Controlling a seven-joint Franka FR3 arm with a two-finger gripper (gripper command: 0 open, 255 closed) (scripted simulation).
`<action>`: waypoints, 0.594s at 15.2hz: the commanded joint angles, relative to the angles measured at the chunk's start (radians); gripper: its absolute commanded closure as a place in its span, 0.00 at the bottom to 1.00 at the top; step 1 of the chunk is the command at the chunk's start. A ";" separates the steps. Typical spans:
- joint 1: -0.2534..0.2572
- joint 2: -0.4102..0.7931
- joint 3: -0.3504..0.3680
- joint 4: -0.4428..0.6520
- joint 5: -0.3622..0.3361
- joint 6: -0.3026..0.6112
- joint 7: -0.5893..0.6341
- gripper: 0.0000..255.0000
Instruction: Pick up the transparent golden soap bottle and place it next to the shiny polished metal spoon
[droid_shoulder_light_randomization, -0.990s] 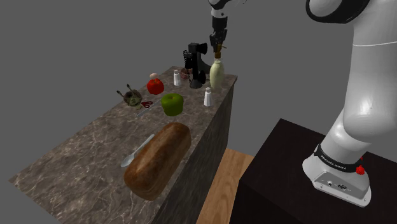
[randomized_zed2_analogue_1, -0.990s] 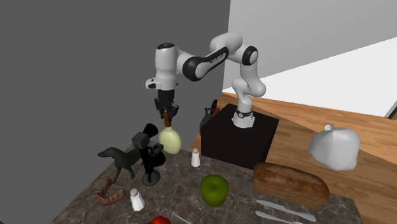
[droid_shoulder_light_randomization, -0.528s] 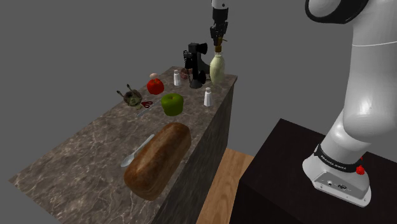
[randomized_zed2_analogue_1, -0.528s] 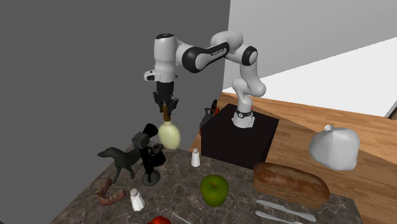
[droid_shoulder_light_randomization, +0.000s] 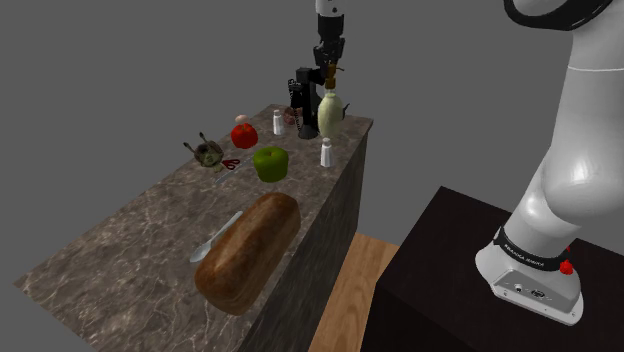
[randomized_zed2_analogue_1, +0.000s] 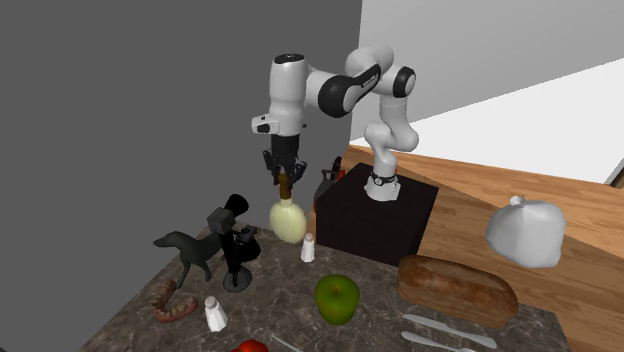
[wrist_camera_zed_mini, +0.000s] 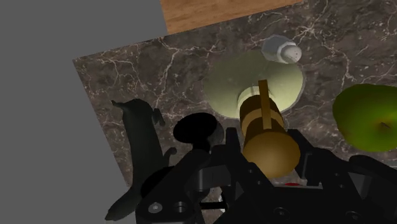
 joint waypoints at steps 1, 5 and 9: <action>0.031 -0.016 0.015 -0.020 -0.011 0.002 0.048 1.00; 0.089 -0.037 0.046 -0.045 -0.030 0.004 0.138 1.00; 0.146 -0.041 0.077 -0.048 -0.045 -0.002 0.228 1.00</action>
